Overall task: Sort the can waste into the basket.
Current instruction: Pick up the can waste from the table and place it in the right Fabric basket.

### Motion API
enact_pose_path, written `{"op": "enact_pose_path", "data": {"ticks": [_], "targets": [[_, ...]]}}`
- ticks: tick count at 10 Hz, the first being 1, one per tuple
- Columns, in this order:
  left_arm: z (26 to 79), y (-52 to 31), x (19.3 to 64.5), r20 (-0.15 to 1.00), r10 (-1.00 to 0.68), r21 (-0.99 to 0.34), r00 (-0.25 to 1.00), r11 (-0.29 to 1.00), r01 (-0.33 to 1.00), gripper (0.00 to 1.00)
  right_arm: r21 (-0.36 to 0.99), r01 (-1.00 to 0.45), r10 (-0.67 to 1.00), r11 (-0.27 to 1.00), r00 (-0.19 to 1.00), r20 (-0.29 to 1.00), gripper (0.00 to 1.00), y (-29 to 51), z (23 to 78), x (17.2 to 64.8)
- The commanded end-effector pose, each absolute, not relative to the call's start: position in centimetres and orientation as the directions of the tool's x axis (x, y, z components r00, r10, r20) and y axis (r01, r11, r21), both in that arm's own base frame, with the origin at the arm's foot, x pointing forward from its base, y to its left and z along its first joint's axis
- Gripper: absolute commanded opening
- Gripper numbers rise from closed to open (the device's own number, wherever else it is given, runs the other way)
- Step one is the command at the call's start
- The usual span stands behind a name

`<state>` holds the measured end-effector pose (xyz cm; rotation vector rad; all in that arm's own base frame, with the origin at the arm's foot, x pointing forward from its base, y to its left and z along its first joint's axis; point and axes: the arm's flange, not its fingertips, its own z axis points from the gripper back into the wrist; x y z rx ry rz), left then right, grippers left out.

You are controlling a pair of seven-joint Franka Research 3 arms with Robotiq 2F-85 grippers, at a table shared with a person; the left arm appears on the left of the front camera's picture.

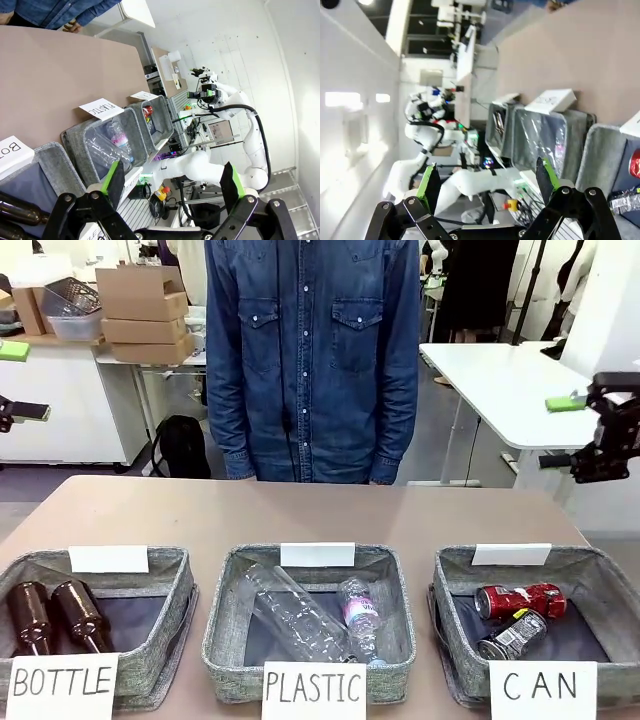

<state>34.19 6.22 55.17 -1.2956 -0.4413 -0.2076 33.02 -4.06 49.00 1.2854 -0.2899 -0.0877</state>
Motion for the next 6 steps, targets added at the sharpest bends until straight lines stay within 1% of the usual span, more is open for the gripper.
{"op": "enact_pose_path", "data": {"ticks": [1,6], "targets": [[55.17,6.37,33.95,0.437,0.080,-0.876,0.896,0.266,0.403,1.00,0.940,-0.096,-0.182,0.327,0.970,0.163,1.00,-4.00,49.35,32.54],[55.17,6.37,33.95,0.437,0.080,-0.876,0.896,0.266,0.403,1.00,0.940,-0.096,-0.182,0.327,0.970,0.163,1.00,-4.00,49.35,32.54]]}}
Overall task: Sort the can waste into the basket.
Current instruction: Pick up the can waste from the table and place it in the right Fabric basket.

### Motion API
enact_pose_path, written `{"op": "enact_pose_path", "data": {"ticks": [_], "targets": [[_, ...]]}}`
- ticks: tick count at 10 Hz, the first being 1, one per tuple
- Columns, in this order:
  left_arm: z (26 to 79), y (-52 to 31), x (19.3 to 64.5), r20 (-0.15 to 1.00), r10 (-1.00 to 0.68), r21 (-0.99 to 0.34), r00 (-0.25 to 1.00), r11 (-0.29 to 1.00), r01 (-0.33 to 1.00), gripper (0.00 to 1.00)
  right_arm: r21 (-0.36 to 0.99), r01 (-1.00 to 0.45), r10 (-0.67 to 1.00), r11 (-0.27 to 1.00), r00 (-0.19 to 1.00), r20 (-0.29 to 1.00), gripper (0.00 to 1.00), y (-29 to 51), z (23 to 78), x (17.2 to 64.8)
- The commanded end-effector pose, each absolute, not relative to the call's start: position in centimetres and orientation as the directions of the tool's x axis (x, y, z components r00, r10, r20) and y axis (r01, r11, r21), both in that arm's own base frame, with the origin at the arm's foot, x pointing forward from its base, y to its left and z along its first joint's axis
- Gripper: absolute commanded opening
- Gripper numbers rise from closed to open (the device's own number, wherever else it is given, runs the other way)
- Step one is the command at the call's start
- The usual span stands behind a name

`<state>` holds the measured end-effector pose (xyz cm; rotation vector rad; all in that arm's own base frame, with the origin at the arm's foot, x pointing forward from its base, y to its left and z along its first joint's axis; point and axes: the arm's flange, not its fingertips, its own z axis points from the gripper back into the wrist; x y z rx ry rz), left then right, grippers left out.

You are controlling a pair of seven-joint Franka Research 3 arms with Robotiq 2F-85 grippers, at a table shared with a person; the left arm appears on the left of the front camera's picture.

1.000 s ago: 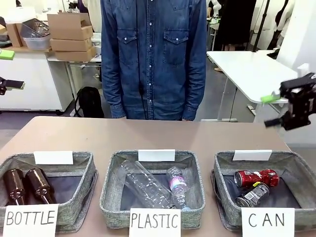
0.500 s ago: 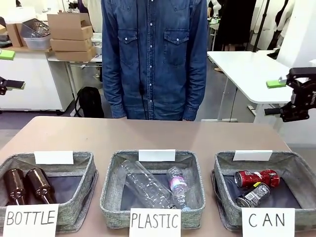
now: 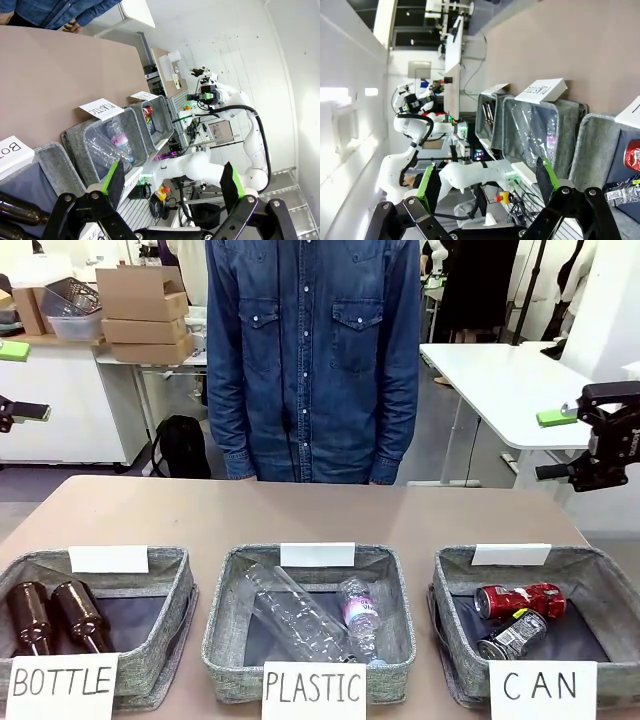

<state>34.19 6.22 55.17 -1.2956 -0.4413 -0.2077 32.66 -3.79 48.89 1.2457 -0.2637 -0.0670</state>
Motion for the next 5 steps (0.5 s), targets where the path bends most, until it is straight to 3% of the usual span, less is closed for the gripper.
{"op": "enact_pose_path", "data": {"ticks": [1,5], "targets": [[55.17,6.37,33.95,0.437,0.080,-0.876,0.896,0.266,0.403,1.00,0.940,-0.096,-0.182,0.327,0.970,0.163,1.00,-4.00,49.35,32.54],[55.17,6.37,33.95,0.437,0.080,-0.876,0.896,0.266,0.403,1.00,0.940,-0.096,-0.182,0.327,0.970,0.163,1.00,-4.00,49.35,32.54]]}}
